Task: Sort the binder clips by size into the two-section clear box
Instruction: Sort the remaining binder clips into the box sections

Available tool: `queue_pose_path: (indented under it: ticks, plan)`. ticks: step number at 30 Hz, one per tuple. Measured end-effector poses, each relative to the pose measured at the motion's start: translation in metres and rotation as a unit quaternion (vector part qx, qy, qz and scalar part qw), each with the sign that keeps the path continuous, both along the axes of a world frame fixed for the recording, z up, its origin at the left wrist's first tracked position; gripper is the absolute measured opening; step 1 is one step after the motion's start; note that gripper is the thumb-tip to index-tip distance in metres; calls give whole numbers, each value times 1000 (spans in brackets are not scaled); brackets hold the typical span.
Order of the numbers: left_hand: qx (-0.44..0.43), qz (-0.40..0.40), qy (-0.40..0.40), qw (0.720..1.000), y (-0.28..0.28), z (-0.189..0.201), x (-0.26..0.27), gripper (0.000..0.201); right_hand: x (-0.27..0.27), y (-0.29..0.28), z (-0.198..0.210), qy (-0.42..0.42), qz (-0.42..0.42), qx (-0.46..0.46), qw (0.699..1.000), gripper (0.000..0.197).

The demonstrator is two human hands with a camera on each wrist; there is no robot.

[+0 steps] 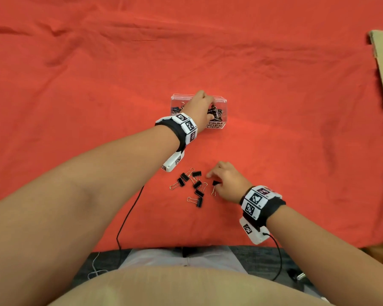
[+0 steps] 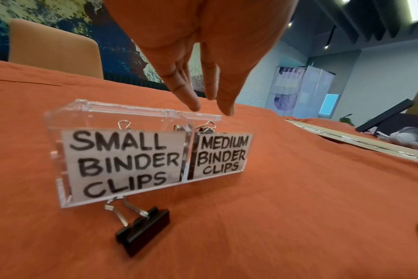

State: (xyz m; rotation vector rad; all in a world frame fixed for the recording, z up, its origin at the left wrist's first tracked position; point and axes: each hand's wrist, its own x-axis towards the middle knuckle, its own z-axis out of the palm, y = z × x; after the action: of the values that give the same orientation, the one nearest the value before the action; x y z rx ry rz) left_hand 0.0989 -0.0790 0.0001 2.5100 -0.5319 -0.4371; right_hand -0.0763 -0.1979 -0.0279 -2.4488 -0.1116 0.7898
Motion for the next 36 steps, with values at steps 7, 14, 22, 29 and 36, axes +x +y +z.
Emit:
queue_pose_path:
  ticks: [7, 14, 22, 29, 36]
  plan:
    - [14, -40, 18, 999, 40, 4, -57, 25, -1, -14, -4, -18, 42, -13, 999, 27]
    - [131, -53, 98, 985, 75, -22, -119, 35, 10, -6, 0, -26, -78, 28, 996, 18]
    - [101, -8, 97, 990, 82, -40, -134, 37, 12, 36, -9, -50, -81, 26, 995, 37]
    - [31, 64, 88, 994, 82, -27, -108, 31, 11, 43, -17, -54, -103, -5, 993, 19]
    - [-43, 50, 39, 997, 44, 0, -60, 22, 13, 36, -17, -55, -174, 15, 983, 8]
